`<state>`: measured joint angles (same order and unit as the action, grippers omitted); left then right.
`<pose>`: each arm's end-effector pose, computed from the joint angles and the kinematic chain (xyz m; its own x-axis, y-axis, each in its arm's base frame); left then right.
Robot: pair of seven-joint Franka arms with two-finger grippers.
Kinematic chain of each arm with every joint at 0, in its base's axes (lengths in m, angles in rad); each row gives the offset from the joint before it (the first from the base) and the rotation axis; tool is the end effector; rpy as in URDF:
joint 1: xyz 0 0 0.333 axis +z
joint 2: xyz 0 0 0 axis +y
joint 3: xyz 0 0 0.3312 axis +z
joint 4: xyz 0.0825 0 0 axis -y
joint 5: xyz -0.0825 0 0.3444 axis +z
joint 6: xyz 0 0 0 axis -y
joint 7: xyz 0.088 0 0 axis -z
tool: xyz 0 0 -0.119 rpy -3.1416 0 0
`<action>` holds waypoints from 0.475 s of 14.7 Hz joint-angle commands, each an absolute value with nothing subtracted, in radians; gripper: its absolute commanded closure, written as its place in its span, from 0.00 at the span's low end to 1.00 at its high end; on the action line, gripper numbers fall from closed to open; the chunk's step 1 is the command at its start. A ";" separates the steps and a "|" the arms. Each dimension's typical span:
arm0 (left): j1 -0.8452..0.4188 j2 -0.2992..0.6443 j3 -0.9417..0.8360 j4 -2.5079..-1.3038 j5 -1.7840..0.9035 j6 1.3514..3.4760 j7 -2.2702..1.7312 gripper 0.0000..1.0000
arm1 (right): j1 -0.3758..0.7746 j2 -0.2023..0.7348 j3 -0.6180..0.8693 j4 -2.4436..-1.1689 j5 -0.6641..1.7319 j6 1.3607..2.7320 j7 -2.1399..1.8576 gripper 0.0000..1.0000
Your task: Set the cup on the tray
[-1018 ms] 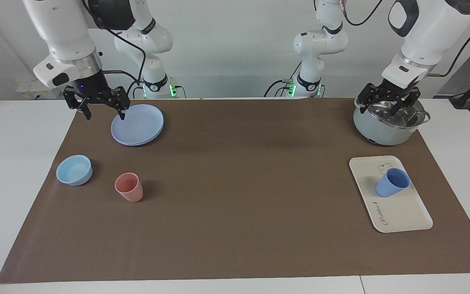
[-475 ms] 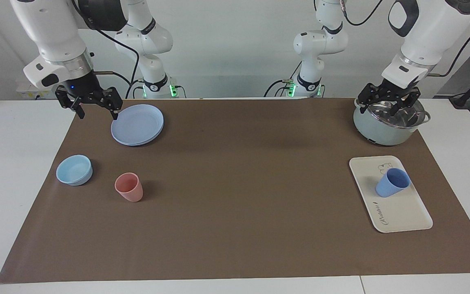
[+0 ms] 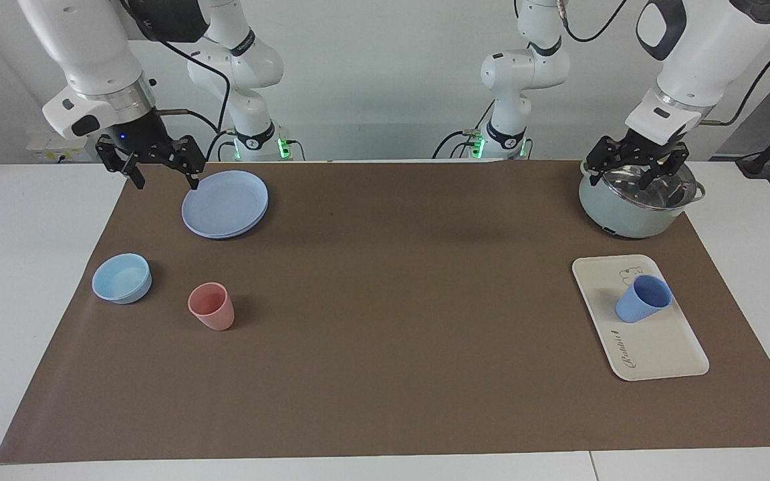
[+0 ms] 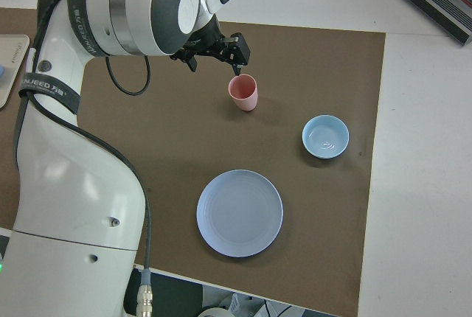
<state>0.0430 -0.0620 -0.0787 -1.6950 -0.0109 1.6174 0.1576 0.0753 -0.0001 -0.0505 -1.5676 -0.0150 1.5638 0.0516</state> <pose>0.4965 -0.0203 0.6092 0.9814 -0.1914 -0.0147 -0.1913 -0.9815 0.0084 0.5140 0.0110 0.6285 0.9996 -0.0269 -0.0029 -0.0268 -0.9995 0.0152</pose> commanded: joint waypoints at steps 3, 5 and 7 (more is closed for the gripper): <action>0.035 -0.069 -0.074 -1.692 0.002 1.618 0.147 0.00 | 0.063 -0.017 -0.049 -1.588 0.028 1.565 0.067 0.01; 0.034 -0.069 -0.074 -1.693 0.002 1.617 0.147 0.00 | 0.063 -0.017 -0.049 -1.588 0.028 1.568 0.061 0.01; 0.034 -0.069 -0.074 -1.692 0.002 1.617 0.147 0.00 | 0.066 -0.017 -0.049 -1.588 0.026 1.569 0.061 0.01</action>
